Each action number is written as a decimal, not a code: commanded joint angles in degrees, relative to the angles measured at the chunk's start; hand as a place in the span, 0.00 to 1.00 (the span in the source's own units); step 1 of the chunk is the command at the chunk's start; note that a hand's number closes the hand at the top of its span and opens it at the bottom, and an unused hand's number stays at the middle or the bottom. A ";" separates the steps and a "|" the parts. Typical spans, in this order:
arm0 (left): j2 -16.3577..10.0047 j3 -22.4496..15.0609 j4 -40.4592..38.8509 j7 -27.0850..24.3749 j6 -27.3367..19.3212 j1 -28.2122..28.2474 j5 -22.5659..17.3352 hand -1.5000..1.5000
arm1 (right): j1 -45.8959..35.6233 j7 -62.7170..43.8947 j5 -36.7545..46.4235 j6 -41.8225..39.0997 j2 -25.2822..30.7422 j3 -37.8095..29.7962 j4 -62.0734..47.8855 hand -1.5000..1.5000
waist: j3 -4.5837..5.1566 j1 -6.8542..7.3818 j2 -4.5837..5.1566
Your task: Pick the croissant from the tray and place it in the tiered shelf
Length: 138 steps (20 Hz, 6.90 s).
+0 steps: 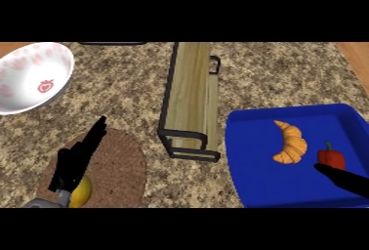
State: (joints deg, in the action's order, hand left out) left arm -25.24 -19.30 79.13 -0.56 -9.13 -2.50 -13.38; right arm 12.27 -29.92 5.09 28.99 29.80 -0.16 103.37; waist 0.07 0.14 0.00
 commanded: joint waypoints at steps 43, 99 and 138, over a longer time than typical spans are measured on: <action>3.35 2.58 -3.05 -0.45 2.48 0.58 3.69 0.50 | -36.05 -54.13 32.77 -33.08 -9.98 16.96 -32.43 0.00 | 0.01 -0.36 -0.20; 8.18 5.58 -1.82 0.84 7.00 0.39 9.85 0.50 | -63.28 74.30 13.59 -59.32 10.57 3.65 -48.02 1.00 | -0.17 3.57 0.97; 10.26 8.24 -2.55 1.35 8.53 -1.12 12.48 0.50 | -96.32 63.42 21.02 -60.84 -27.99 5.23 -93.98 0.00 | 0.11 2.57 1.20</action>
State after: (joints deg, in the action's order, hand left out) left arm -15.37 -10.71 78.25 2.52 -0.67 -3.80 -1.53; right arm -85.34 36.69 30.83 -22.95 5.64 8.76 14.32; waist -0.04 2.62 0.73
